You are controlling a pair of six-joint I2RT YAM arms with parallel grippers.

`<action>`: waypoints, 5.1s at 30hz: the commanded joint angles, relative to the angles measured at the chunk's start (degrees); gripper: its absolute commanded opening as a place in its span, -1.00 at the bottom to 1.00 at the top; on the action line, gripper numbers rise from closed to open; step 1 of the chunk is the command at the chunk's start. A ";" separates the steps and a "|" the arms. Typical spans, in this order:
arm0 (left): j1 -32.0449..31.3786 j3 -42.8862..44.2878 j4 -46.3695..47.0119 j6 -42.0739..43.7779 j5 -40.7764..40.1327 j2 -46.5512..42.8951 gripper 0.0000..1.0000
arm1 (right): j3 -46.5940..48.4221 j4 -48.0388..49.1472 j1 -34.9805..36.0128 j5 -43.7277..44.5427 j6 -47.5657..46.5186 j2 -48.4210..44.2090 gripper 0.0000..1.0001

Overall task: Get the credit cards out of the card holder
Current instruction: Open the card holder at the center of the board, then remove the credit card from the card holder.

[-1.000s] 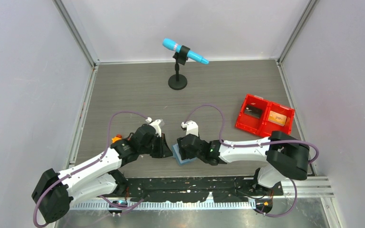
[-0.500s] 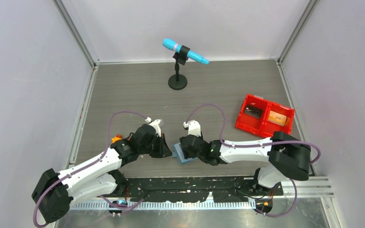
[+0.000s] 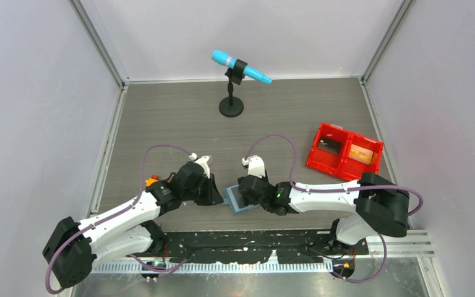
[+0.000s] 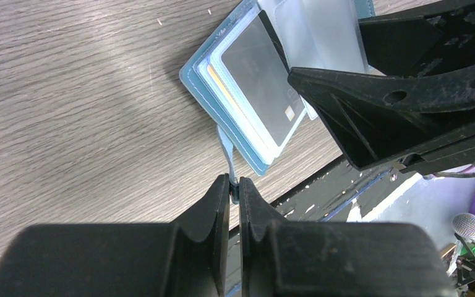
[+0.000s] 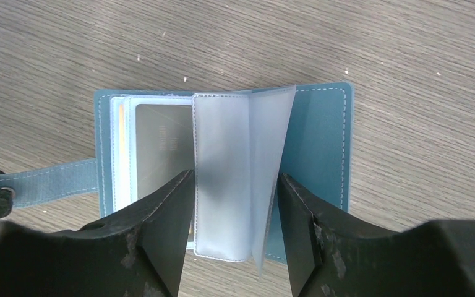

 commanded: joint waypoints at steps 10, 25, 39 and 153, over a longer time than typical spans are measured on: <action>-0.05 0.28 1.43 1.27 -1.26 1.66 -1.00 | -1.06 -5.59 -0.01 10.62 0.76 -1.69 0.06; -0.03 0.03 1.43 1.09 -1.72 1.62 -1.00 | -0.47 -10.11 -0.38 13.72 2.27 -0.89 0.25; -0.05 -0.33 2.65 0.37 -0.89 1.86 -1.00 | 2.25 -13.55 0.04 13.99 -0.20 -3.15 -0.16; -0.08 -8.81 21.79 -1.68 -0.20 14.34 -0.64 | -13.40 25.38 -17.69 -42.91 -2.32 -0.18 -0.25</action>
